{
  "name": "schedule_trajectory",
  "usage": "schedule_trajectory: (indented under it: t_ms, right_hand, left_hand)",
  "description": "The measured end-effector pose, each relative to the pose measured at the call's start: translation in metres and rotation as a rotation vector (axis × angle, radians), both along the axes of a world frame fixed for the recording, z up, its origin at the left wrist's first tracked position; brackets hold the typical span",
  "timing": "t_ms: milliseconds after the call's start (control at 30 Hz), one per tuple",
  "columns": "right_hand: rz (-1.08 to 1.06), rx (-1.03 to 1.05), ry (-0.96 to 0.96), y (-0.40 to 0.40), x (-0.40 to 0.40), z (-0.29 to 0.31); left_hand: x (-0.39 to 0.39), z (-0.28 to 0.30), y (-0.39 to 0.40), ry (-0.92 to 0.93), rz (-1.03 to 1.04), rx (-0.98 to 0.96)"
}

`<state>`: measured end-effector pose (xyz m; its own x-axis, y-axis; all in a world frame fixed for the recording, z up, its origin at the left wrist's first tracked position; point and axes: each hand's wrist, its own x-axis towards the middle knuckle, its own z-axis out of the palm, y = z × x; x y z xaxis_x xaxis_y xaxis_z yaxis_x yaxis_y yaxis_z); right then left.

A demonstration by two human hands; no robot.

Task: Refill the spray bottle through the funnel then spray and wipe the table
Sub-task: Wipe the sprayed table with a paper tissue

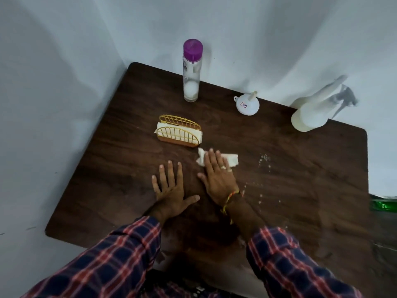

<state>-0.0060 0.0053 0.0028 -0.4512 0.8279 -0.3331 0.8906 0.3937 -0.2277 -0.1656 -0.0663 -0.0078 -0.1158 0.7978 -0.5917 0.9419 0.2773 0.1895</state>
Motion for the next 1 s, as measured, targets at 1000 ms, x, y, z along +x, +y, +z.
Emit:
schedule_trajectory:
  t_ms: [1000]
  right_hand:
    - [-0.454,-0.009,-0.115,-0.121,0.025,-0.003]
  left_hand:
    - [0.011,0.002,0.002,-0.021,0.133,0.003]
